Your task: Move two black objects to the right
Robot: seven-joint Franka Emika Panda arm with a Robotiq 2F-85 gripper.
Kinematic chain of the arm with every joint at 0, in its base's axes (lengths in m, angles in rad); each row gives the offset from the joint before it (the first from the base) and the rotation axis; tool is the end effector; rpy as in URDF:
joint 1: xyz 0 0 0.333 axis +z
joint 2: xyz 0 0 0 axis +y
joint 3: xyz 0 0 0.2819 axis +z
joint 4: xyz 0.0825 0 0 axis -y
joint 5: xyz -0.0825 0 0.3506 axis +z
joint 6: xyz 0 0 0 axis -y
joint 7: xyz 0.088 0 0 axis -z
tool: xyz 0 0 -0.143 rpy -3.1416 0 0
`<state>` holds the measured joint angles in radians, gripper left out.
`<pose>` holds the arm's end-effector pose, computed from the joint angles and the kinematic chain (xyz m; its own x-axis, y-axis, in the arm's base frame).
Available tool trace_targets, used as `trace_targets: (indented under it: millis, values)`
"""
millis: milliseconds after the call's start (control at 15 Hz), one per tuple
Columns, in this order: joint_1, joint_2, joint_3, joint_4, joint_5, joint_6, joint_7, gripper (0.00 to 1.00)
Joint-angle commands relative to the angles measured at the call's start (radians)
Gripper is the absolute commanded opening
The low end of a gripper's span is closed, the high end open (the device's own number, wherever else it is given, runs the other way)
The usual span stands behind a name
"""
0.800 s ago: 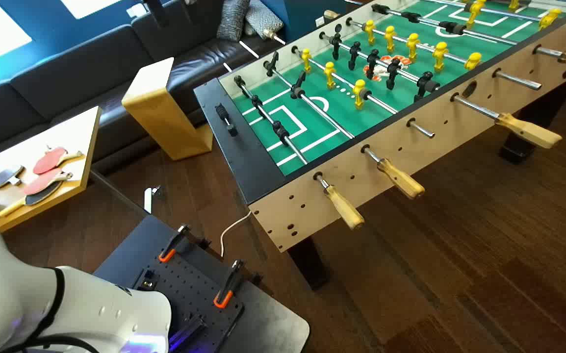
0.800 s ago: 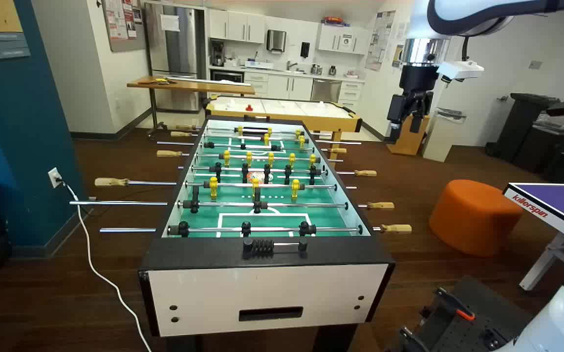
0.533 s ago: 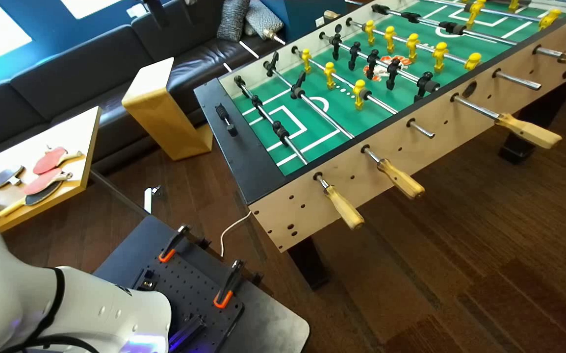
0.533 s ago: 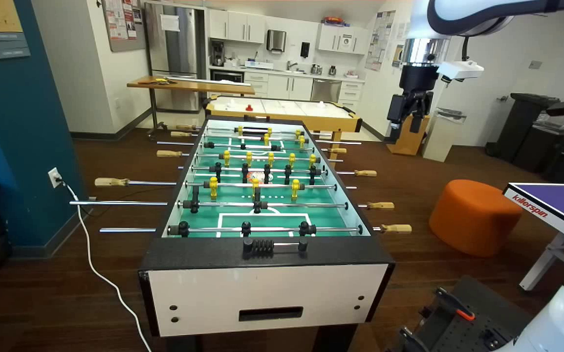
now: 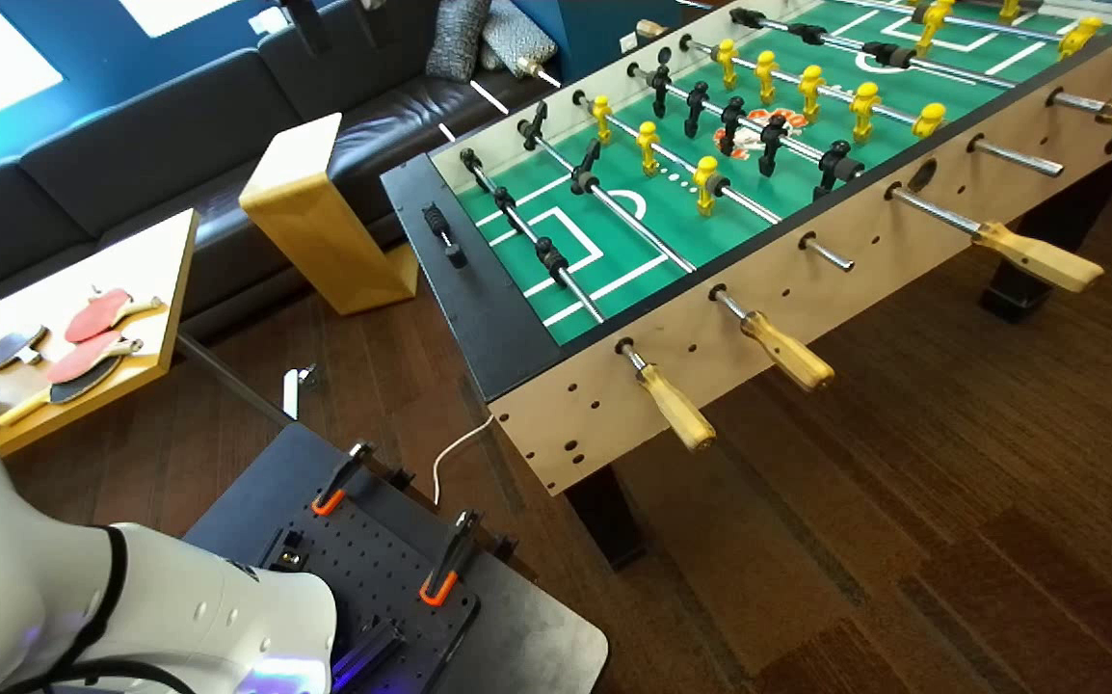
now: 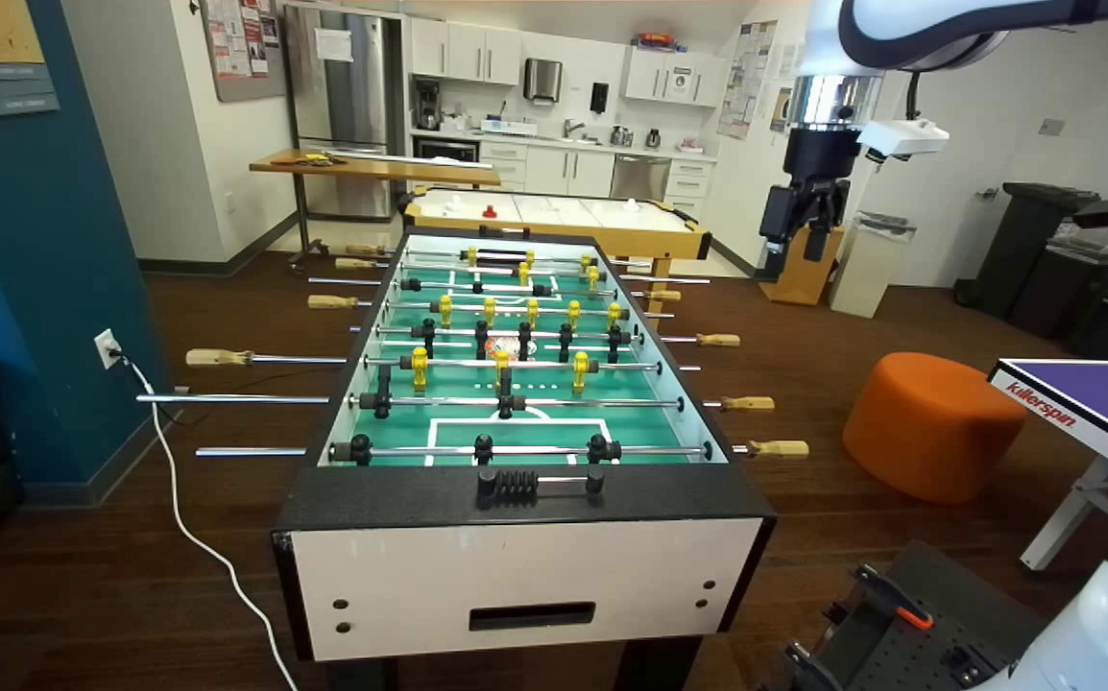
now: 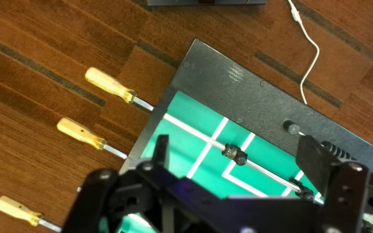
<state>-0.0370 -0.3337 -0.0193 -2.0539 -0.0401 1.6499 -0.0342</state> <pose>0.4213 -0.0298 0.5070 0.9973 -0.0173 -0.0714 -0.0151 -0.9994 0.0309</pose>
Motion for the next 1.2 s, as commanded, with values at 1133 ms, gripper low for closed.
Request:
trace_targets:
  millis: [1133]
  values:
    - [0.158, 0.271, 0.208, 0.006, 0.175, 0.35, 0.594, 1.0]
